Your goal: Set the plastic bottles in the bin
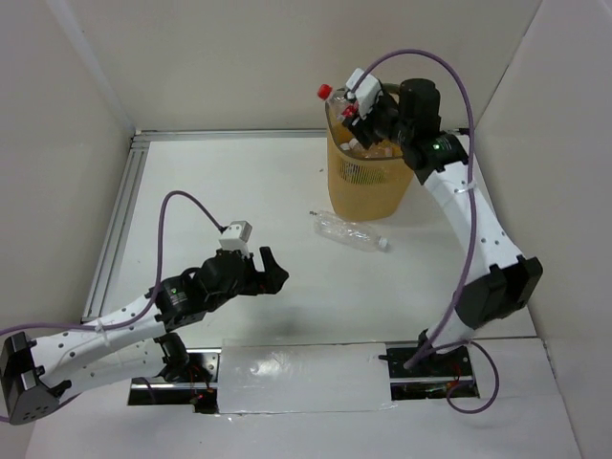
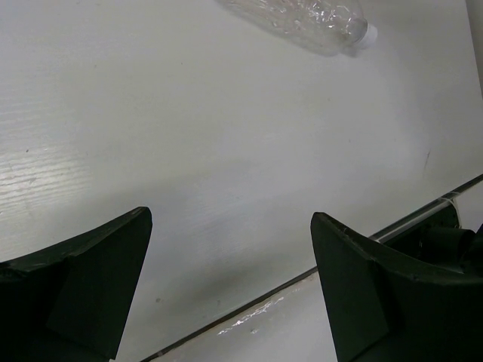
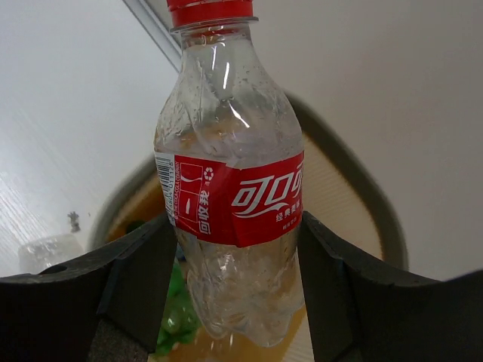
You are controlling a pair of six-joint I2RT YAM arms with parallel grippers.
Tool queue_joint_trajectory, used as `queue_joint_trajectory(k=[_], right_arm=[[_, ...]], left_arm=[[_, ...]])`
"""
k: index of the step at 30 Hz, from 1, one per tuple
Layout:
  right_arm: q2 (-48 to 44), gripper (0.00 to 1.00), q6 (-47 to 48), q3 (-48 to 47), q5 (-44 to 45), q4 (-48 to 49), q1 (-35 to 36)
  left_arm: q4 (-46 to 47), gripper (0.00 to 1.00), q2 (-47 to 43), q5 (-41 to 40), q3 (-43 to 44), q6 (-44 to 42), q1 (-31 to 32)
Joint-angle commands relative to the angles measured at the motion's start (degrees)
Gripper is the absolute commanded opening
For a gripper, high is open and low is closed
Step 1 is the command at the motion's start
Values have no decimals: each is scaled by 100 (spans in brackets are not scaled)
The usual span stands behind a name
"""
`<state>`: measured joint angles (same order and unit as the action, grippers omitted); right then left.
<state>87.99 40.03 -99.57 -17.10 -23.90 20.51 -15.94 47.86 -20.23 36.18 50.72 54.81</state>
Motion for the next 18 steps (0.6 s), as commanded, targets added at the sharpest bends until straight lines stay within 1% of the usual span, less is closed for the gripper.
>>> queue_joint_trajectory(k=[1,3,4,7,8,9,10,11,12,13,14,15,17,18], right_arm=[[209,56,-513,-405,182,-219,-441],[262,87,-566,-467,-64,-412,-504],[263,99,-567,-467,-213,-509,-591],[53,100,-566,-468,-1047,-598,-838],[-52,100,-497,-415,-1397,-537,-1021],[-367,100,-496,-179,-2027,-424,-1119],[-535,100,-496,-29,-2382,-179,-1215],[-693,98,-331,103,-2768,-176,-1443],[-852,96,-199,374,-3555,-176,-1541],[-1166,94,-67,516,-3902,-246,-1646],[-1291,86,396,631,-4176,-455,-1717],[-1397,81,835,762,-4492,-832,-1717],[-1678,69,1452,999,-4495,-1770,-1665],[-1784,62,1899,1175,-4495,-2002,-1665]], left_arm=[[407,99,57,150,99,-159,30],[408,99,57,151,99,-159,82],[408,99,57,151,99,-159,83],[408,99,57,151,47,-159,83],[408,99,57,151,47,-159,83],[408,99,57,151,47,-159,83],[408,99,57,151,47,-159,83],[408,99,57,151,47,-159,83],[408,99,57,151,47,-159,83],[408,99,57,151,47,-159,83],[408,99,-4,151,-6,-107,83],[408,99,-4,151,-6,-106,83],[408,99,-66,151,-59,-54,135],[408,99,-66,151,-120,-53,136]])
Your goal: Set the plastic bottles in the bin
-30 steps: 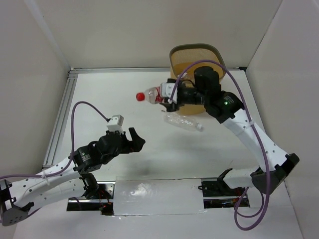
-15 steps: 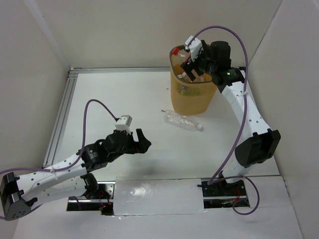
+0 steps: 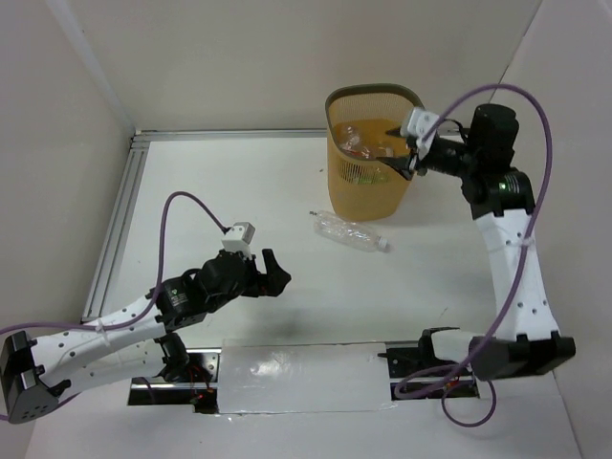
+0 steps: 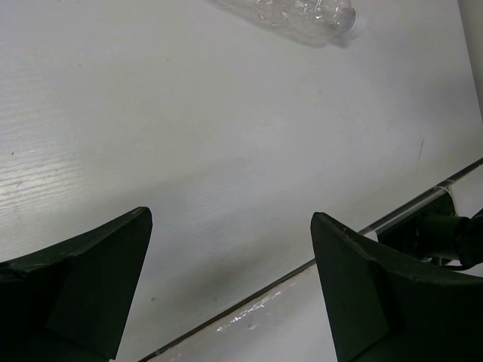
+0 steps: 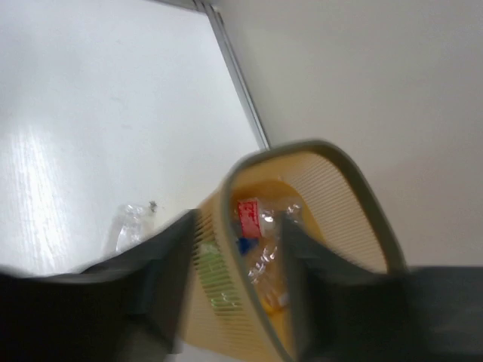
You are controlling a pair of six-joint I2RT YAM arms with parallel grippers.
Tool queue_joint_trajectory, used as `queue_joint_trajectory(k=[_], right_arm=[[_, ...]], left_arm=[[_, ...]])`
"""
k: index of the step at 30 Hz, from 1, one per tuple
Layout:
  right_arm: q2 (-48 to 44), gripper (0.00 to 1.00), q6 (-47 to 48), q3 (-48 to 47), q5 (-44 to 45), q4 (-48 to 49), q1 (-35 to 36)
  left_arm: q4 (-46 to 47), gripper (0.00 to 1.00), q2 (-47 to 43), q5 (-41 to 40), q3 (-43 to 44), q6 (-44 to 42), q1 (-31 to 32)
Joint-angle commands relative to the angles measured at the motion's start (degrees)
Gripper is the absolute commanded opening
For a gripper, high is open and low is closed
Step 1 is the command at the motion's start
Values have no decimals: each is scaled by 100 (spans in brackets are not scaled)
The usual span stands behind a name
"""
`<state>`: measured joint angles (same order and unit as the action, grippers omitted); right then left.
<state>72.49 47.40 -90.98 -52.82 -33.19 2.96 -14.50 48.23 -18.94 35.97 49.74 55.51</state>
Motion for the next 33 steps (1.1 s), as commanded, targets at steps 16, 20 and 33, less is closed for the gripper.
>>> queue_joint_trajectory(k=[16,20,33], right_arm=[[-1703,95,1466,4544,1959,-198,319],[-1282,99,1167,4967,2600,454,592],[-25,99,1035,5160,3550,1964,961]], left_arm=[[369,99,90,75,-46,-8,66],[369,99,195,75,7,-8,118],[255,99,196,22,60,45,171]])
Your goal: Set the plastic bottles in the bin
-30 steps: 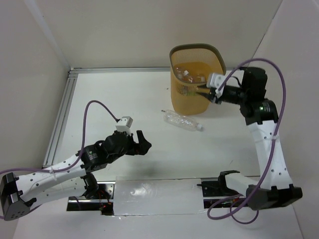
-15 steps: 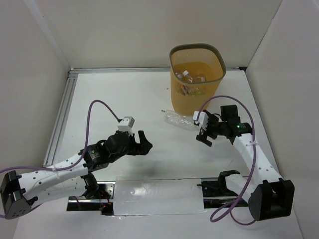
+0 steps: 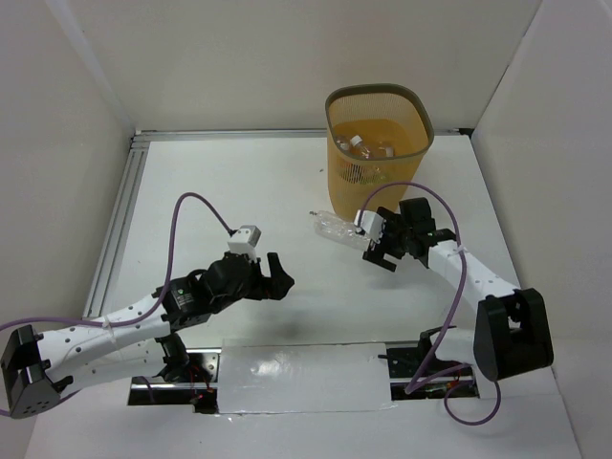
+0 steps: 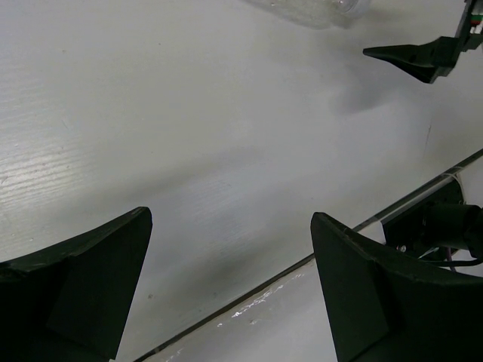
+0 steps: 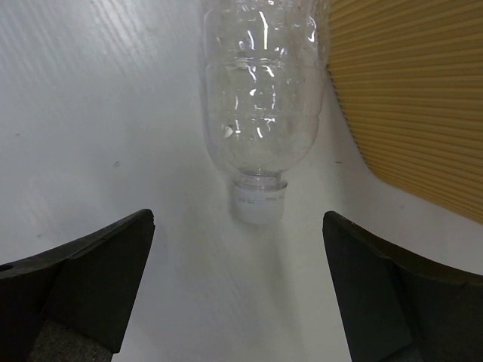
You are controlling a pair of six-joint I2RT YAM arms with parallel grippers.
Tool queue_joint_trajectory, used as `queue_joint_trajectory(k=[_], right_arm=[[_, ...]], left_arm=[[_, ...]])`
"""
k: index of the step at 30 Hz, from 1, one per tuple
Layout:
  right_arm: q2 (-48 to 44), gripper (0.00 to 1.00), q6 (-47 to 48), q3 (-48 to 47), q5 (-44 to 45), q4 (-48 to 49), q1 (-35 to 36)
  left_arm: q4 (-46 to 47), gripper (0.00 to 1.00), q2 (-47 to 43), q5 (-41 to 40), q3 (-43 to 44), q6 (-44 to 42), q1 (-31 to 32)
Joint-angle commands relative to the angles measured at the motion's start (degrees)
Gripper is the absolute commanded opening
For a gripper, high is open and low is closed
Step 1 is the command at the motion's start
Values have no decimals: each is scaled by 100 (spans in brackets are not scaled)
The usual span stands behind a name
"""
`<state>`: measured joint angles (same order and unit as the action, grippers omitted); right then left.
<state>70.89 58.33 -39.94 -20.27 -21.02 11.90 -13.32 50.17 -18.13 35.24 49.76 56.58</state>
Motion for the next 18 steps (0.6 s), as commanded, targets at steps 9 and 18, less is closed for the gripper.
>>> queue_joint_trajectory(k=[9,18], right_arm=[[917,99,3,-170,130,889,5],[1603,78,170,-496,-117,661,-100]], left_arm=[[84,99,54,-59,299,-10,64],[-83,99,-7,-164,352,42,64]])
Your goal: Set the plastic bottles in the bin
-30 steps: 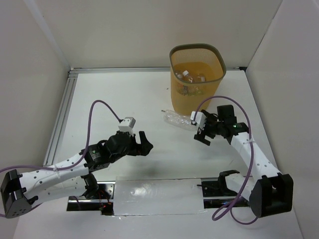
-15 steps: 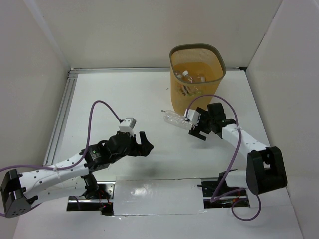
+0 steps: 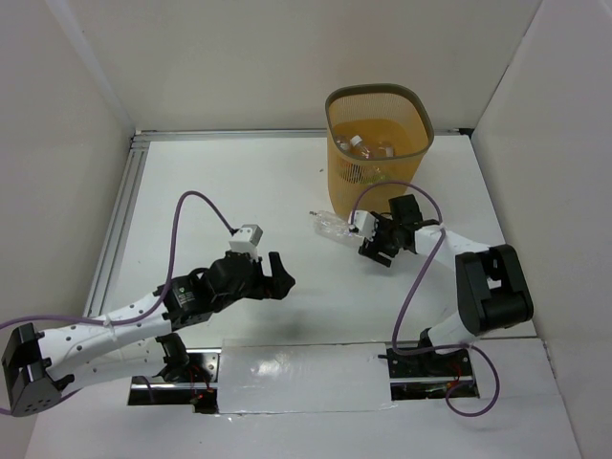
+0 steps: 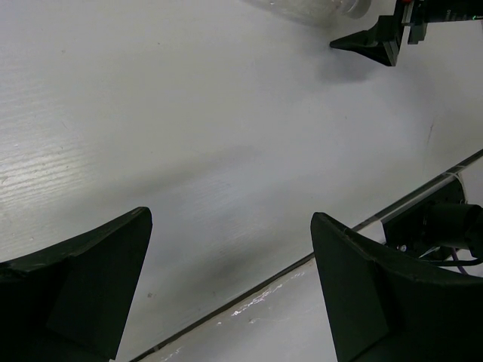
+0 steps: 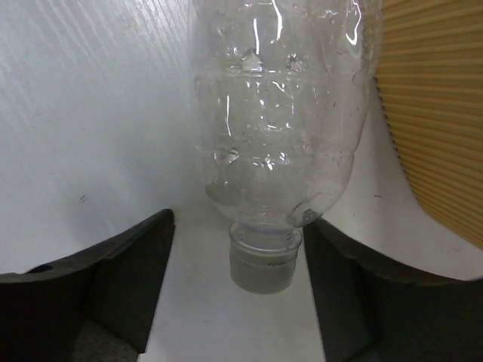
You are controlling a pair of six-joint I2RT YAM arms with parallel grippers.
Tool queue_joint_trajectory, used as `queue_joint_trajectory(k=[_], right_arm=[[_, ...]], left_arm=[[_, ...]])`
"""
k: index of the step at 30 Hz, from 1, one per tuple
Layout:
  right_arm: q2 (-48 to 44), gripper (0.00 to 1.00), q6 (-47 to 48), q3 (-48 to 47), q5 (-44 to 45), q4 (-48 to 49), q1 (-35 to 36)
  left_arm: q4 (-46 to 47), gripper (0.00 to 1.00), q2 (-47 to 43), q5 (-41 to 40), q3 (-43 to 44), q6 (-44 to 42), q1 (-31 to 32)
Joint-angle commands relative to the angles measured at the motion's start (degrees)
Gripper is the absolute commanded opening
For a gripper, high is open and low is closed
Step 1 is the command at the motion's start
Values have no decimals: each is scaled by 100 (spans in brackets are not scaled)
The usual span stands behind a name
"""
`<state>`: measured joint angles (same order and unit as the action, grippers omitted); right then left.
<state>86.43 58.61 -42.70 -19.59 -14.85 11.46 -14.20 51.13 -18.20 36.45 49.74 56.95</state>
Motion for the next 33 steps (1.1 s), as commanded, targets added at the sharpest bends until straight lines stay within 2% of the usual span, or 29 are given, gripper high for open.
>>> queue_joint_trajectory(k=[1,2,6,12,15,19,22,23,27,30,33], right_arm=[[49,73,142,-221,-246,-8,-57],[49,62,212,-300,-247,-148,-57],[-100,34,554,-529,-562,-860,-57],[-1320,24,1907,-1161,-2204,-3238,-162],[-1707,22,1637,-1854,-2707,-3699,48],[-1823,22,803,-2777,-3032,-3595,181],[-1876,22,74,-3533,-3200,-3158,294],[-1876,22,-459,-3700,-3200,-2947,347],[-1876,22,-2067,-4237,-2403,-1366,348],[-1464,22,-2371,-4877,-1383,-994,235],[-980,22,-2521,-5204,-1065,-932,-55]], left_arm=[[5,99,-104,-158,231,45,27],[5,99,-104,-158,231,45,27],[-48,99,-156,-158,179,97,27],[4,99,-217,-158,126,37,27],[215,99,-270,-62,126,-174,80],[707,99,-603,316,3,-534,80],[875,99,-719,572,56,-798,80],[875,99,-719,624,203,-877,80],[822,99,-719,624,328,-939,80],[883,99,-666,729,328,-939,80],[936,99,-666,782,205,-826,80]])
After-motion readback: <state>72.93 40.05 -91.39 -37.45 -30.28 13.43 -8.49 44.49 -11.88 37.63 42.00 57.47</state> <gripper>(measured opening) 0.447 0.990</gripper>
